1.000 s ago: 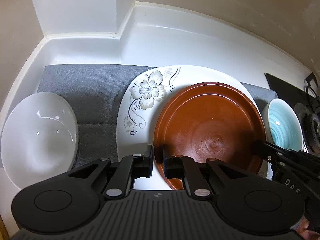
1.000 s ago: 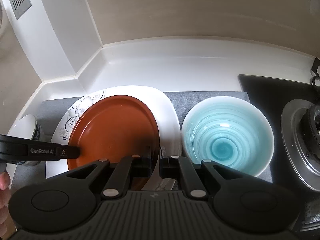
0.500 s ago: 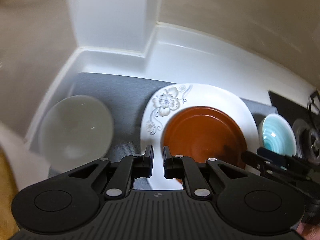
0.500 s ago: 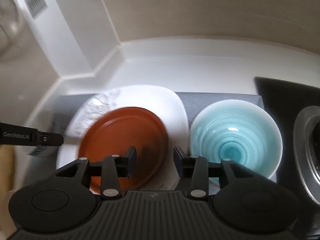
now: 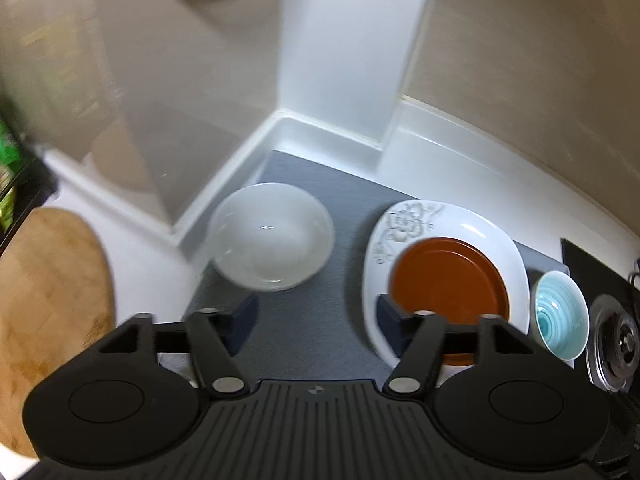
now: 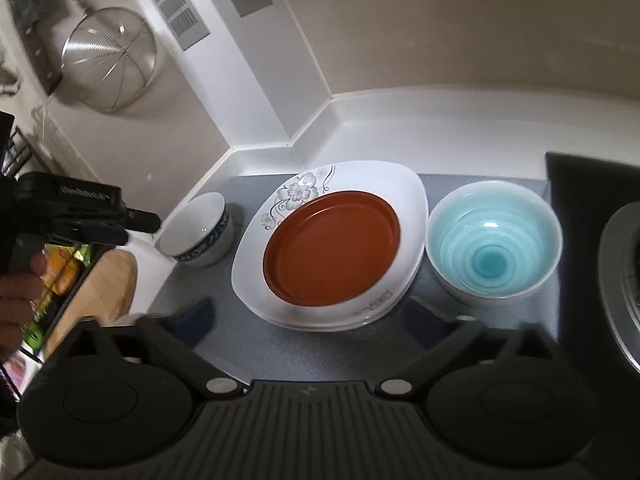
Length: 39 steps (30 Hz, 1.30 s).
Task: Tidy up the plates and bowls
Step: 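Move both grippers toward the large white bowl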
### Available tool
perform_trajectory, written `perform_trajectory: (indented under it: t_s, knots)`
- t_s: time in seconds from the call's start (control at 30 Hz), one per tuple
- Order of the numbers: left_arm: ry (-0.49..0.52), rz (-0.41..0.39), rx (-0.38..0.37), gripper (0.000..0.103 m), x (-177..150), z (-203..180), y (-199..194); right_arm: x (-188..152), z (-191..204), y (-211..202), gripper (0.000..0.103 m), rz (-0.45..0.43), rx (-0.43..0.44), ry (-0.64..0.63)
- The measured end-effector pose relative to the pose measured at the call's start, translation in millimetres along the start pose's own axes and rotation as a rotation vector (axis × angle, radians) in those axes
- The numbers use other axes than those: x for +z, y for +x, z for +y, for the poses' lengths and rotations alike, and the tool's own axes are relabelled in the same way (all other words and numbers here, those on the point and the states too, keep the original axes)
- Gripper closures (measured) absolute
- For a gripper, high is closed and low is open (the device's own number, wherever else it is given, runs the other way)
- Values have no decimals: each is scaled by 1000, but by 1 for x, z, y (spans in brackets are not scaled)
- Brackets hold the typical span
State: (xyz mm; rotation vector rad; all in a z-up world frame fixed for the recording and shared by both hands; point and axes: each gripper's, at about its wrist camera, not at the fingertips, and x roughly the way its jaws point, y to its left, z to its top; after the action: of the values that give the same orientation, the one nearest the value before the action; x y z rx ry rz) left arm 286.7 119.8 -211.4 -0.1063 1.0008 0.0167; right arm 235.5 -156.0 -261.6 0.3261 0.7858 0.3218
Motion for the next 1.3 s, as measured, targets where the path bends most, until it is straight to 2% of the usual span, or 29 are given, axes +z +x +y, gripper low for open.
perform_trajectory:
  t_s: [0.07, 0.13, 0.2, 0.27, 0.37, 0.4, 0.5, 0.57, 0.6, 0.67, 0.73, 0.77, 0.83, 0.9, 0.93, 1.0, 1.1, 1.13, 1.27, 1.3]
  knots:
    - [-16, -17, 22, 28, -4, 10, -8, -2, 3, 3, 0, 46, 58, -16]
    - [-24, -33, 44, 26, -6, 18, -13, -2, 9, 6, 0, 71, 68, -33]
    - [-43, -48, 55, 20, -8, 26, -17, 1, 17, 7, 0, 71, 104, -68]
    - [-70, -57, 65, 20, -8, 35, -19, 5, 23, 6, 0, 42, 98, -77]
    - [-103, -59, 77, 20, -9, 48, -20, 15, 29, 11, 0, 49, 131, -46]
    - [-116, -59, 81, 20, -9, 52, -20, 20, 33, 12, 0, 45, 128, -50]
    - [-145, -61, 80, 20, -7, 65, -19, 35, 54, 17, 0, 14, 45, -129]
    - [-169, -67, 97, 20, -4, 73, -16, 46, 63, 25, 0, 34, 43, -160]
    - [-181, -73, 102, 20, -2, 77, -14, 52, 66, 28, 0, 32, 64, -163]
    - [-199, -88, 97, 20, 3, 84, -10, 61, 73, 33, 0, -15, 171, -185]
    - [-211, -107, 76, 21, 7, 90, -5, 69, 88, 41, 0, -54, 201, -261]
    - [-217, -119, 61, 24, 9, 93, -2, 74, 94, 47, 0, -66, 201, -277]
    - [-228, -131, 30, 32, 11, 100, 5, 87, 103, 69, 0, -14, 205, -245]
    - [-229, -106, -6, 71, 14, 106, 19, 93, 118, 87, 0, 21, 144, -287]
    - [-228, -80, -28, 77, 16, 109, 28, 94, 127, 95, 0, 22, 101, -335]
    - [-238, -54, -46, 78, 17, 116, 44, 94, 140, 111, 0, 44, 49, -391]
    - [-244, -43, -78, 78, 14, 123, 59, 96, 145, 127, 2, 51, 110, -350]
    - [-246, -42, -103, 78, 13, 126, 63, 97, 145, 132, 5, 56, 125, -332]
    - [-253, -19, -176, 78, 14, 133, 83, 96, 149, 156, 37, 109, 97, -304]
    - [-256, -3, -185, 78, 14, 133, 88, 96, 148, 160, 40, 117, 93, -292]
